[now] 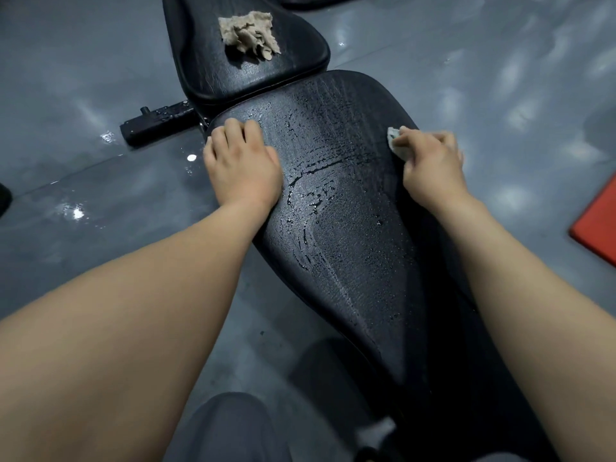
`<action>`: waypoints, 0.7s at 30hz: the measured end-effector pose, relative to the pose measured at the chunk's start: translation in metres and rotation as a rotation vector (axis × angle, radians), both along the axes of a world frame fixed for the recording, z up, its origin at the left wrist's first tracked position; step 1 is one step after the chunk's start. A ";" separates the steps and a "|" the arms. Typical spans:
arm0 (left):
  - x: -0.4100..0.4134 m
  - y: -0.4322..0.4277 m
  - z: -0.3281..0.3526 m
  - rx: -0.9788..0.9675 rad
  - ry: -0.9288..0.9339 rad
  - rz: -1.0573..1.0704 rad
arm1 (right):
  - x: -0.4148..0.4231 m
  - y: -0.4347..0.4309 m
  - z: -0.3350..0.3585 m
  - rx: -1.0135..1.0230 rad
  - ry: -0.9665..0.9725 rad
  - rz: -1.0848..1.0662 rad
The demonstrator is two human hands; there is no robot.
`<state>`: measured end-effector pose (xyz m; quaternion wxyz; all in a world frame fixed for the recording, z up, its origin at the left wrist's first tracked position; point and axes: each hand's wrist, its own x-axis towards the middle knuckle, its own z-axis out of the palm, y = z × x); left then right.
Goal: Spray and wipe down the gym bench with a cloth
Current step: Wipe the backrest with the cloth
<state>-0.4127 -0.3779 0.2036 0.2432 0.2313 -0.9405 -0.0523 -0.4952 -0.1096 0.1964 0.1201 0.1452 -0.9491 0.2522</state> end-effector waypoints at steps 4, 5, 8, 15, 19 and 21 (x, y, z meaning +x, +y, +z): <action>0.005 0.001 0.005 0.086 -0.025 -0.050 | 0.002 0.018 0.005 0.066 -0.129 -0.093; 0.007 0.003 0.004 0.103 -0.029 -0.064 | 0.000 0.023 0.004 0.083 -0.136 -0.110; 0.014 0.009 -0.004 0.058 -0.031 -0.080 | 0.001 0.029 -0.003 0.026 -0.142 -0.148; 0.011 0.011 -0.013 -0.022 0.031 -0.028 | 0.006 0.021 -0.010 0.031 -0.086 -0.150; 0.013 0.012 -0.014 -0.027 0.041 -0.032 | 0.005 0.030 -0.010 -0.041 -0.070 -0.151; 0.012 0.012 -0.014 -0.026 0.051 -0.030 | 0.004 0.034 -0.014 -0.027 -0.033 -0.111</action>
